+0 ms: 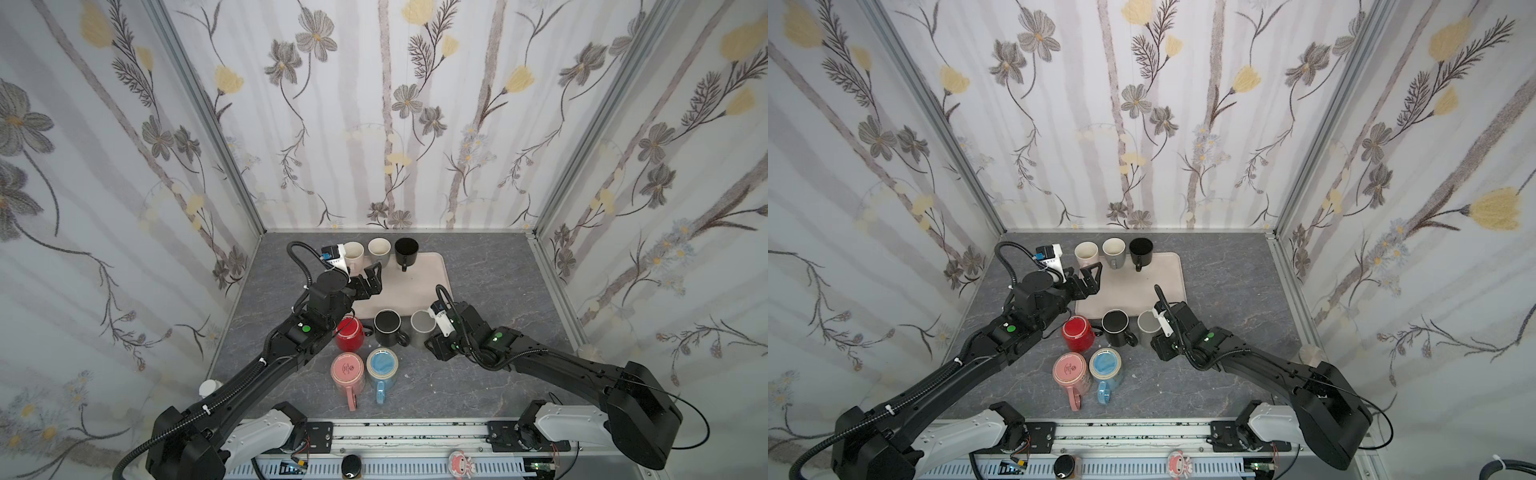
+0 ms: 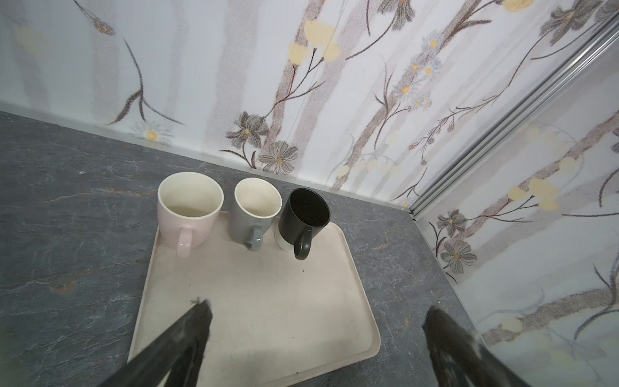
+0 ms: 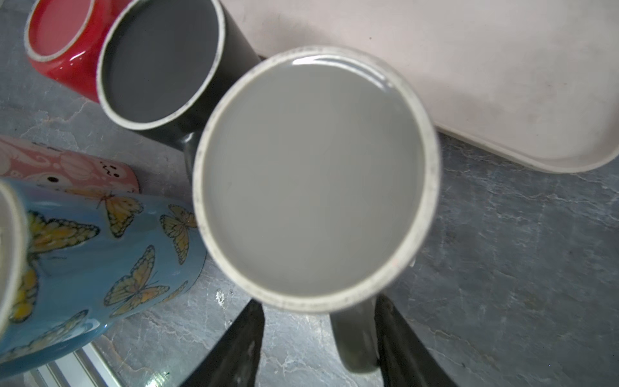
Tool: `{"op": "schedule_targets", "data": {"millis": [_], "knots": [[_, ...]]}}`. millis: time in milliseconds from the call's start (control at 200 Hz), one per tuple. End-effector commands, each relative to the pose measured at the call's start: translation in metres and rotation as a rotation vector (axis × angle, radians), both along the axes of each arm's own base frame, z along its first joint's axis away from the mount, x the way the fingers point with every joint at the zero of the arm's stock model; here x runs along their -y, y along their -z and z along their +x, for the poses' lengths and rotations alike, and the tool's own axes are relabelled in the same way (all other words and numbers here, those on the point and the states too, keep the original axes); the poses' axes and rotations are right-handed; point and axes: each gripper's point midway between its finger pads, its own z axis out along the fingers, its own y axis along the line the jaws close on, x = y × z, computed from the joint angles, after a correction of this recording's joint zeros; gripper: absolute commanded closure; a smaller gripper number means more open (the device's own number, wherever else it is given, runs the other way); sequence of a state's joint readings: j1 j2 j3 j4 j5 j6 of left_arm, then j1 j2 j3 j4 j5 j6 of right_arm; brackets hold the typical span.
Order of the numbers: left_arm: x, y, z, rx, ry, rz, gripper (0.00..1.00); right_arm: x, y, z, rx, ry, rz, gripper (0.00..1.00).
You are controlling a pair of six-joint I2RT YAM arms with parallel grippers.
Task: Turn the mug right side up
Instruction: Rotate the mug at the center of the table, then pick up the mug from the center of the table.
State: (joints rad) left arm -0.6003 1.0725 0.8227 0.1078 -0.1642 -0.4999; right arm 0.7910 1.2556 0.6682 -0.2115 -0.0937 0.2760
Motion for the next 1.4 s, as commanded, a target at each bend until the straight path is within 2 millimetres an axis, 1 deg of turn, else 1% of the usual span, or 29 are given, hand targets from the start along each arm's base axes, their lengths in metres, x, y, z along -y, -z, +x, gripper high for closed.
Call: {"op": "schedule_targets", "data": {"millis": [0,15,30,60,190,275,485,640,645,655,759,874,974,1114,1269,1339,1344,1354,1394], "knots": [[0.001,0.002,0.0,-0.005,0.004,-0.024,0.0,0.003,0.0,-0.002,0.018,0.007,-0.034,0.51],[0.001,0.002,0.0,-0.006,0.006,-0.025,0.0,0.004,0.0,-0.002,0.019,0.013,-0.037,0.52],[0.001,0.002,0.0,-0.006,0.008,-0.025,0.0,0.0,0.001,-0.008,0.02,-0.008,-0.041,0.52],[0.002,0.003,0.0,-0.008,0.012,-0.026,0.0,0.001,0.002,-0.008,0.021,0.004,-0.054,0.53],[0.0,0.007,-0.001,-0.018,0.007,-0.021,0.0,0.013,0.008,0.0,0.034,0.085,-0.113,0.55],[-0.001,0.008,-0.001,-0.019,0.006,-0.022,0.0,0.016,0.006,0.006,0.052,0.116,-0.135,0.58],[0.0,0.01,-0.002,-0.024,0.012,-0.025,0.0,0.001,0.004,0.009,0.067,0.062,-0.148,0.6],[0.002,0.015,-0.003,-0.034,0.022,-0.028,0.0,0.003,0.018,0.007,0.048,0.059,-0.202,0.64],[0.002,0.015,-0.003,-0.035,0.021,-0.028,0.0,0.0,0.012,0.011,0.059,0.062,-0.191,0.64],[0.002,0.015,-0.002,-0.035,0.021,-0.028,0.0,-0.002,0.008,0.014,0.068,0.065,-0.185,0.64],[0.004,0.016,-0.003,-0.037,0.03,-0.034,0.0,0.0,0.012,0.016,0.067,0.079,-0.213,0.65],[0.004,0.017,-0.003,-0.042,0.032,-0.032,0.0,-0.002,0.009,0.017,0.077,0.079,-0.208,0.67],[0.006,0.016,-0.002,-0.043,0.038,-0.038,0.0,-0.004,0.009,0.017,0.076,0.074,-0.21,0.71],[0.008,0.018,-0.003,-0.05,0.047,-0.044,0.0,0.001,0.017,0.014,0.058,0.076,-0.237,0.8],[0.013,0.02,-0.004,-0.061,0.071,-0.055,0.0,0.008,0.016,0.009,0.056,0.105,-0.23,0.87],[0.015,0.021,-0.004,-0.065,0.08,-0.065,0.0,0.007,0.008,0.01,0.071,0.124,-0.204,0.93],[0.015,0.021,-0.004,-0.066,0.081,-0.064,0.0,0.01,0.013,0.007,0.062,0.123,-0.216,0.93],[0.016,0.021,-0.004,-0.066,0.083,-0.065,0.0,0.014,0.016,0.005,0.058,0.127,-0.223,0.94],[0.017,0.021,-0.004,-0.067,0.091,-0.072,0.0,0.015,0.014,0.003,0.063,0.135,-0.215,0.98]]}}
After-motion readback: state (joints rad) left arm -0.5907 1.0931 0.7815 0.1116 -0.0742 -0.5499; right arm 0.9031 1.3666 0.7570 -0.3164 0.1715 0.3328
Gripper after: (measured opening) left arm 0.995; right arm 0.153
